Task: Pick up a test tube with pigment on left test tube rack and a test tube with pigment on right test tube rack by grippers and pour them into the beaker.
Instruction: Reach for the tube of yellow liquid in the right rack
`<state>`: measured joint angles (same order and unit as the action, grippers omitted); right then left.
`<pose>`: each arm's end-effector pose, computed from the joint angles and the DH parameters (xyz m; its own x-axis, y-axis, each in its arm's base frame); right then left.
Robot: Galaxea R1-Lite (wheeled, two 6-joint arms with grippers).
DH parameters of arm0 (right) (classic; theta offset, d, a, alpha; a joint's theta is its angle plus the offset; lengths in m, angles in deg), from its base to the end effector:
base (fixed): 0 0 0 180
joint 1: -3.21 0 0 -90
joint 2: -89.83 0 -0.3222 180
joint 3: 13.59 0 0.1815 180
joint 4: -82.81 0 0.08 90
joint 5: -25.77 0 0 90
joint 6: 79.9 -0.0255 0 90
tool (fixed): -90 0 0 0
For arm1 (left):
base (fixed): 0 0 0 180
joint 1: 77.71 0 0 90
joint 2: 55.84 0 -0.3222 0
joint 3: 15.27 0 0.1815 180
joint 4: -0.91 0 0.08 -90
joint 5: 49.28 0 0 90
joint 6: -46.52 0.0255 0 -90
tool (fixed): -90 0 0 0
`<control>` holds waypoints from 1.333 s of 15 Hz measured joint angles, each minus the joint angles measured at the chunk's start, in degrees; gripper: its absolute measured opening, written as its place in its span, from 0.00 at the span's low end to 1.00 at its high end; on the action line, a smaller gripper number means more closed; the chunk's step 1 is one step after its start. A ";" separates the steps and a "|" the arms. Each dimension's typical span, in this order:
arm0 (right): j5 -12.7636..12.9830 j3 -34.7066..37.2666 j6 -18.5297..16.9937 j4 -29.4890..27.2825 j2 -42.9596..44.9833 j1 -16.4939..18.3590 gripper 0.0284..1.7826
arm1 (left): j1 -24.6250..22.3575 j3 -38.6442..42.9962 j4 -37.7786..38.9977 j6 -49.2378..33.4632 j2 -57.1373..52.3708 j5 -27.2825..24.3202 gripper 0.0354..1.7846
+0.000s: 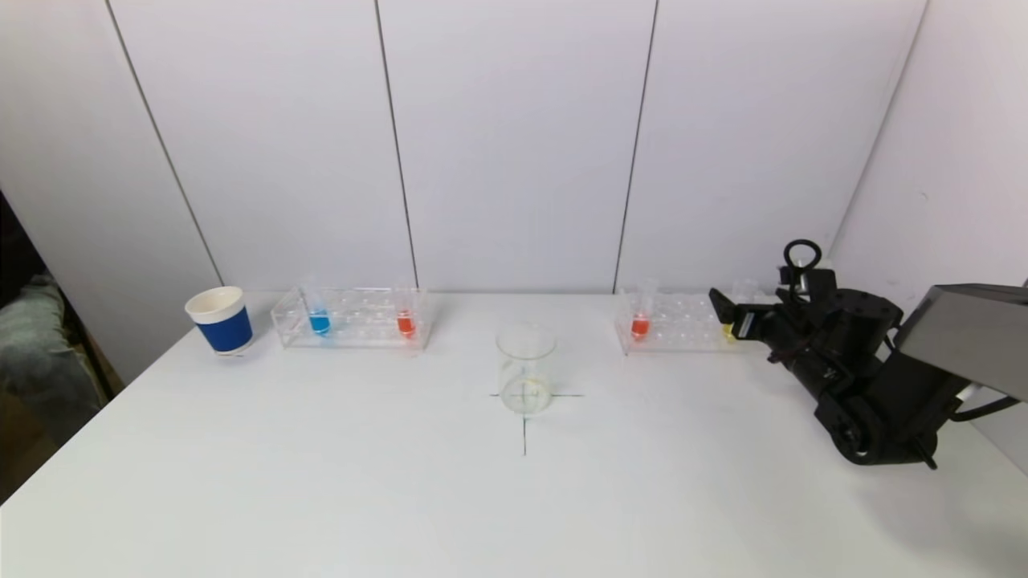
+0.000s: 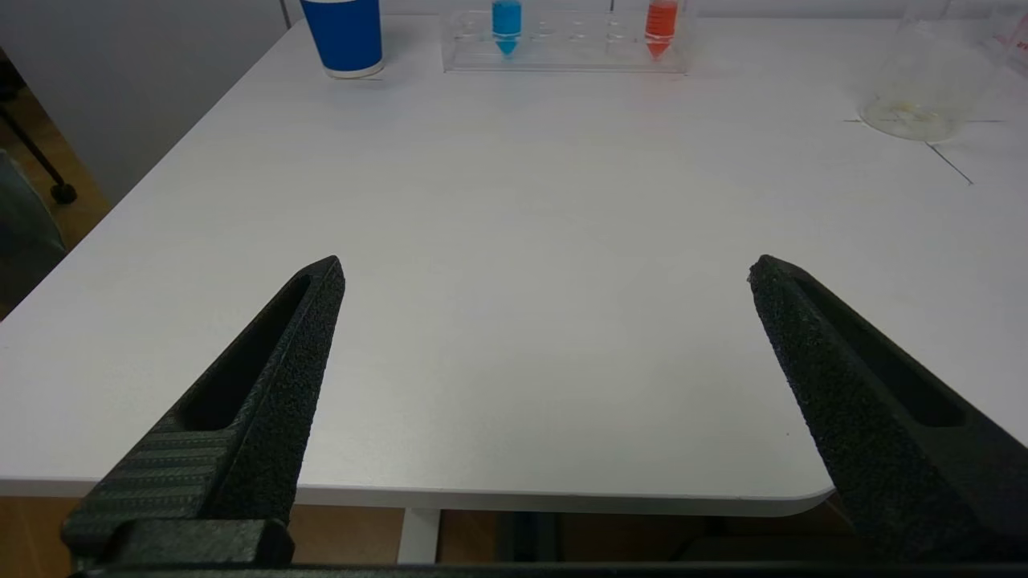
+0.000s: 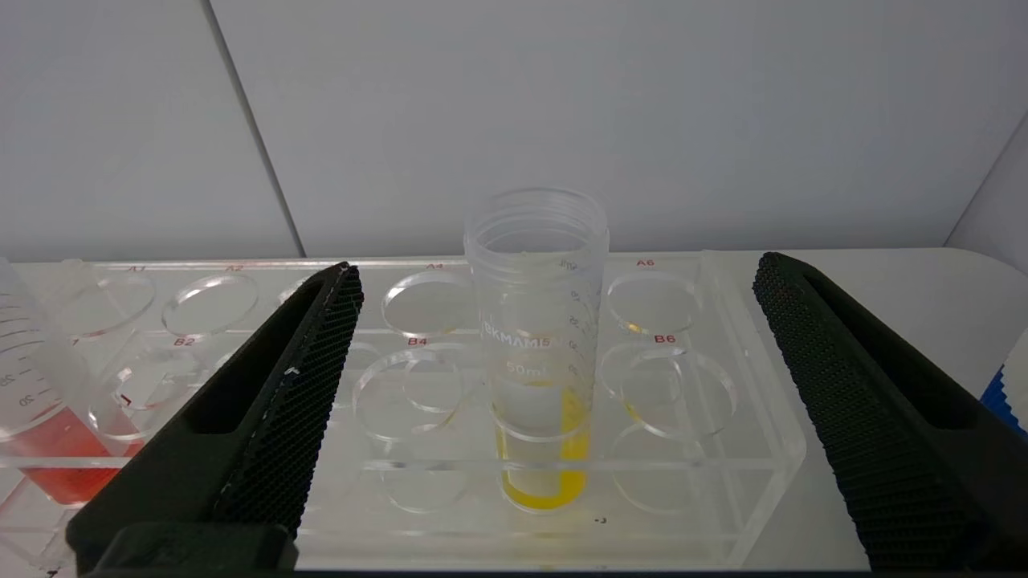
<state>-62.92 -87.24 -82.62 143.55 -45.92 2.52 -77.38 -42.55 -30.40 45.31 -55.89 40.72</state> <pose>0.4212 0.0045 0.0619 0.9997 -0.0108 -0.0237 0.0119 0.9988 0.0469 -0.0557 0.0003 0.0757 0.9976 -0.0057 -0.0694 0.0043 0.9998 -0.0211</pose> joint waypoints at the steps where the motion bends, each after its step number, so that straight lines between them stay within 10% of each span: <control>1: -0.13 -0.21 0.05 0.18 -0.21 -0.06 0.99 | 0.00 0.00 0.00 0.00 0.00 0.00 0.99; 20: 0.20 -2.74 0.11 0.00 -1.77 -0.63 0.99 | 0.02 0.00 0.00 0.00 0.00 -0.02 0.99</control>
<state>-62.72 -89.99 -82.51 143.55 -47.68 1.89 -77.35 -42.55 -30.40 45.31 -55.89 40.69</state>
